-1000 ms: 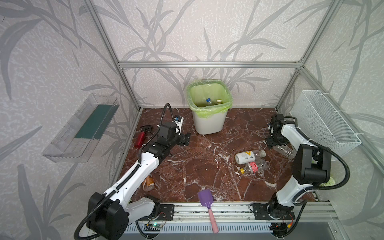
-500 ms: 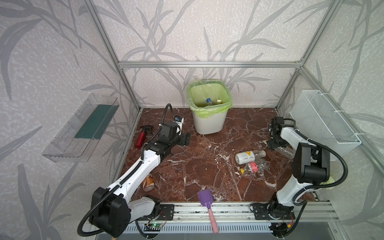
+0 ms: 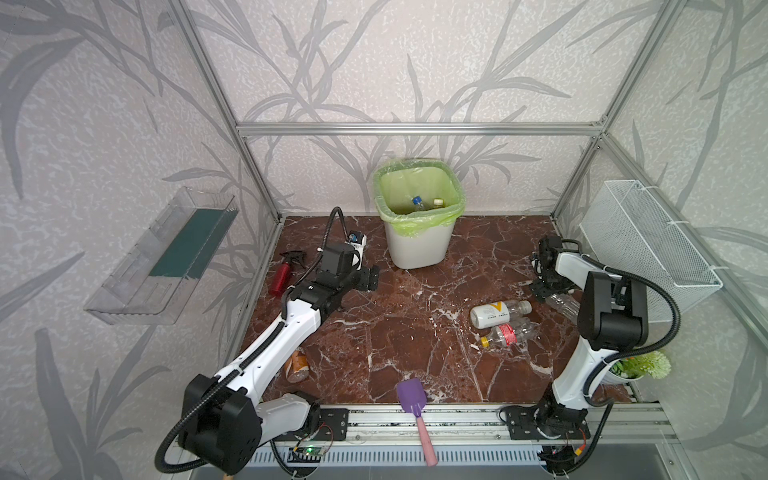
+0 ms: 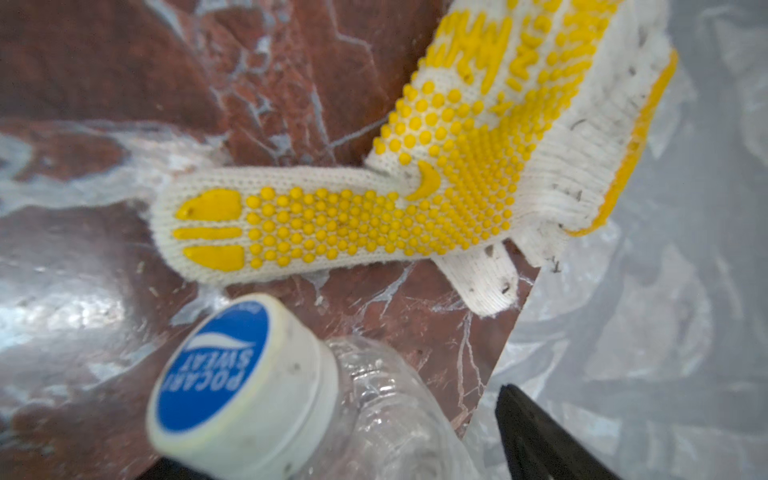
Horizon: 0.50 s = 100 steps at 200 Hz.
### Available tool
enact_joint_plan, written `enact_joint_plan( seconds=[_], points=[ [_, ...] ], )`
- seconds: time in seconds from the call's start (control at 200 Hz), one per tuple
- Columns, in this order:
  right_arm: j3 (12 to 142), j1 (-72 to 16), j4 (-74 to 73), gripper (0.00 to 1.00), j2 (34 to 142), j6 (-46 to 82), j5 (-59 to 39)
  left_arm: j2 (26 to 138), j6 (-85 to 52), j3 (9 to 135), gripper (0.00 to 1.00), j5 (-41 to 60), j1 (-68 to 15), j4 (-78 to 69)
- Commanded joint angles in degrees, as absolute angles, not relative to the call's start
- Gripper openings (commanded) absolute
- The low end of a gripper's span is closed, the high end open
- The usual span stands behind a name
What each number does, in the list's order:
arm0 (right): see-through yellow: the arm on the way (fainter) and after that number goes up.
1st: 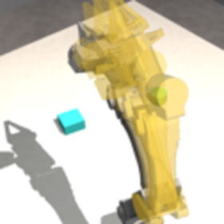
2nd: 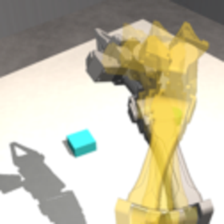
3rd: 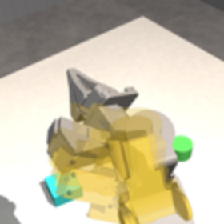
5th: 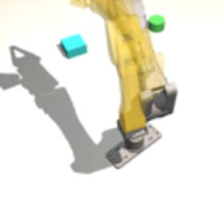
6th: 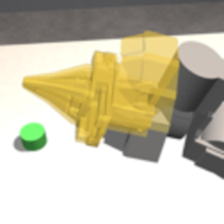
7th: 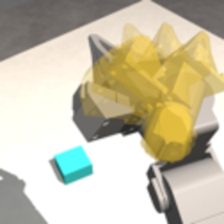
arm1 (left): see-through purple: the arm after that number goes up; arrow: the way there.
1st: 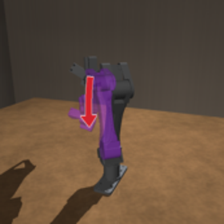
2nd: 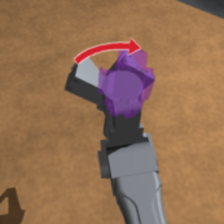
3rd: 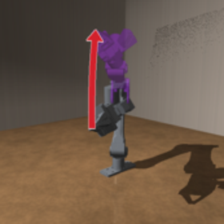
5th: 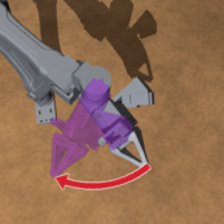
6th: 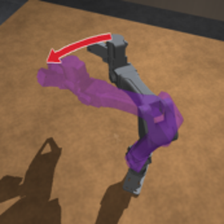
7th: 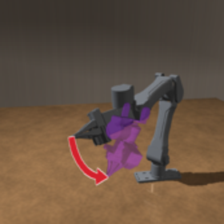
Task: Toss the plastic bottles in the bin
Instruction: 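Move the right gripper down to the Pocari Sweat bottle beside the yellow glove, then close the right gripper on the Pocari Sweat bottle neck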
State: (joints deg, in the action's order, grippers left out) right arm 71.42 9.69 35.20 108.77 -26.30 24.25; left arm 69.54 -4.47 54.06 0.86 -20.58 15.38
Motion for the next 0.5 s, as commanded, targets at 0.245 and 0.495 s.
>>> enact_joint_plan(
  seconds=[0.245,0.495],
  points=[
    [74.0,10.4,35.5,0.85,112.0,-25.7,22.1,69.2,-3.3,54.6,0.91,0.0,-20.2,15.2],
    [76.0,10.4,38.2,0.84,114.7,-22.3,20.8,68.8,-3.4,54.5,0.91,0.2,-20.1,15.3]
  ],
)
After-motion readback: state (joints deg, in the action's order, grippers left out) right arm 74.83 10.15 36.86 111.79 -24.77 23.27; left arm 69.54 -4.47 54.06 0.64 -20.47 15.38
